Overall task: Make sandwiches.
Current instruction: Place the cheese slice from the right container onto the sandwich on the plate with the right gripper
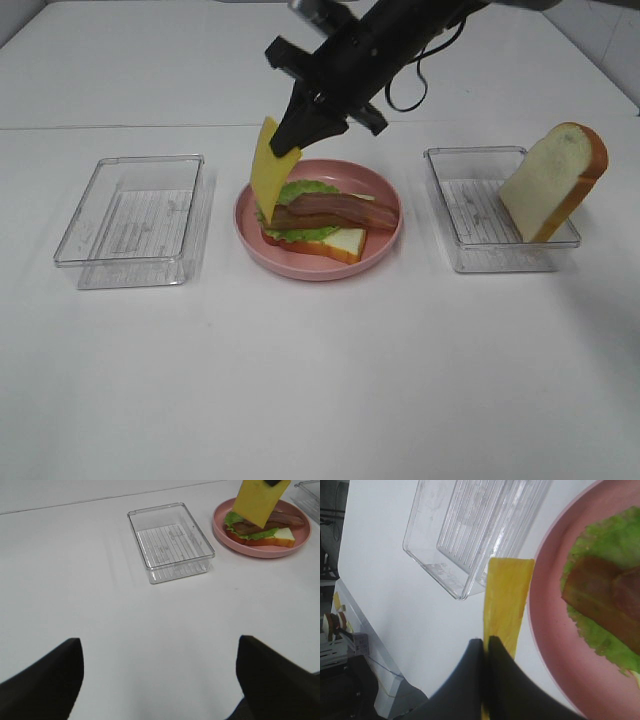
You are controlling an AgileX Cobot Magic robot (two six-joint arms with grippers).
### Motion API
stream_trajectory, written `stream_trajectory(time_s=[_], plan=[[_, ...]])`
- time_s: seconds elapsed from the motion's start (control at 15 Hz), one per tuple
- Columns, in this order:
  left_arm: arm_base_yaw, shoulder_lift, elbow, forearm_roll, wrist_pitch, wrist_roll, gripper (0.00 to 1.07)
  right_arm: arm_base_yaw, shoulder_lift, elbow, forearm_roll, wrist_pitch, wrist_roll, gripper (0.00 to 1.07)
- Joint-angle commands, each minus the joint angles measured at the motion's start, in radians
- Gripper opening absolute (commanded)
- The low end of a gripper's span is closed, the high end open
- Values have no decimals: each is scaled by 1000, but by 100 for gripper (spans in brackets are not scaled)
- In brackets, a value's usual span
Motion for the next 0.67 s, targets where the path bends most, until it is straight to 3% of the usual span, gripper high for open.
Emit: stream_trajectory(time_s=[0.07, 0.67], plan=[[-2, -20, 1, 4, -12, -4, 79, 10, 46, -3, 10, -18, 1, 0], [-2, -20, 1, 4, -12, -4, 79, 6, 52, -3, -389, -170, 235, 0]])
